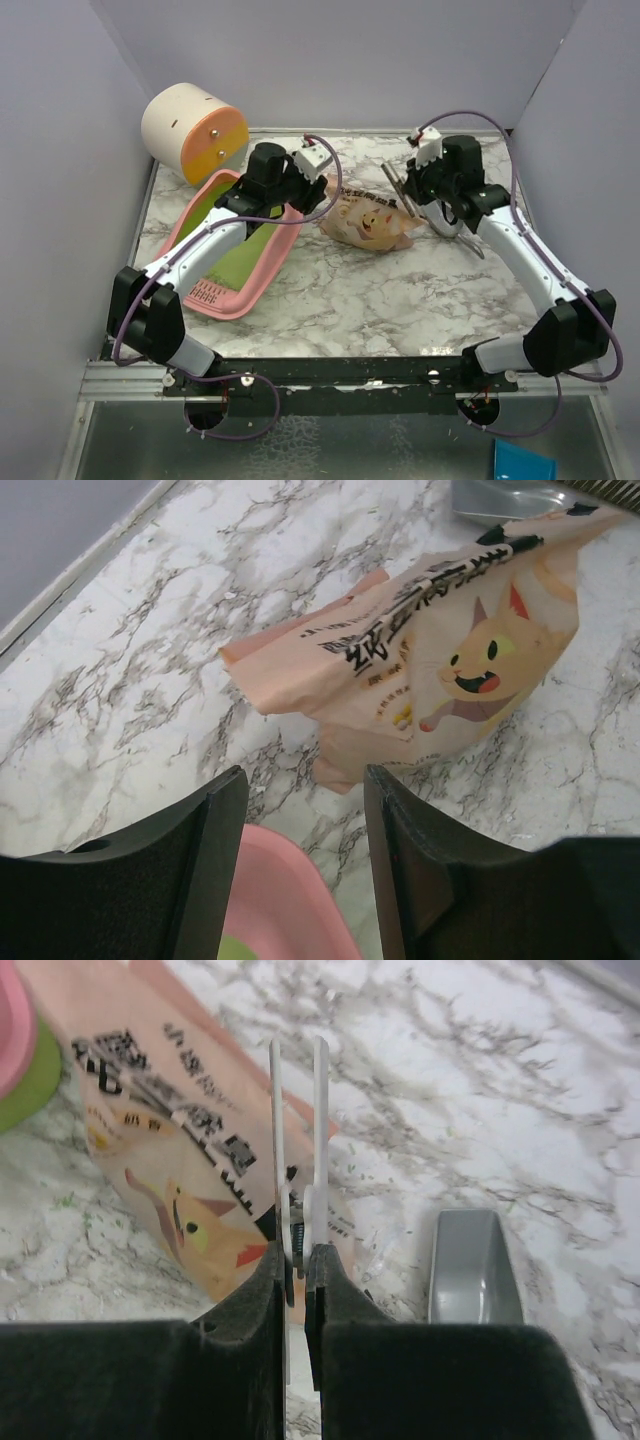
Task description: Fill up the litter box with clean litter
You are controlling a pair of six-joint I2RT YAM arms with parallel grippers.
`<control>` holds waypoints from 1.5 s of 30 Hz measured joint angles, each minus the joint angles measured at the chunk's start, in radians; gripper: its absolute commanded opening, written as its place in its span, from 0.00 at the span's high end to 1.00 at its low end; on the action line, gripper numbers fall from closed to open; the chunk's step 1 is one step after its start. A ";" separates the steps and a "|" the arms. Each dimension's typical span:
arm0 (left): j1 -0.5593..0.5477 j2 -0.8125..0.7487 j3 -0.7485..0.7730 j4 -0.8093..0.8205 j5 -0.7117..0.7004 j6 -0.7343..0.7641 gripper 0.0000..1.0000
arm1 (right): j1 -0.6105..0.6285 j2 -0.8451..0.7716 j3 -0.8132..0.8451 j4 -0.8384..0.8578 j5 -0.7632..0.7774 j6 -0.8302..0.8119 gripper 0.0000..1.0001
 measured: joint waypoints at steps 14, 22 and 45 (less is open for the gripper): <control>0.182 0.217 0.462 -0.148 0.102 -0.478 0.46 | -0.002 -0.525 -0.091 -0.307 0.012 0.381 0.99; 0.220 0.438 0.634 -0.362 0.261 -0.709 0.46 | -0.002 -0.585 -0.344 -0.426 -0.063 0.557 0.99; 0.206 0.462 0.598 -0.471 0.352 -0.696 0.34 | -0.002 -0.493 -0.649 -0.171 -0.180 0.777 0.54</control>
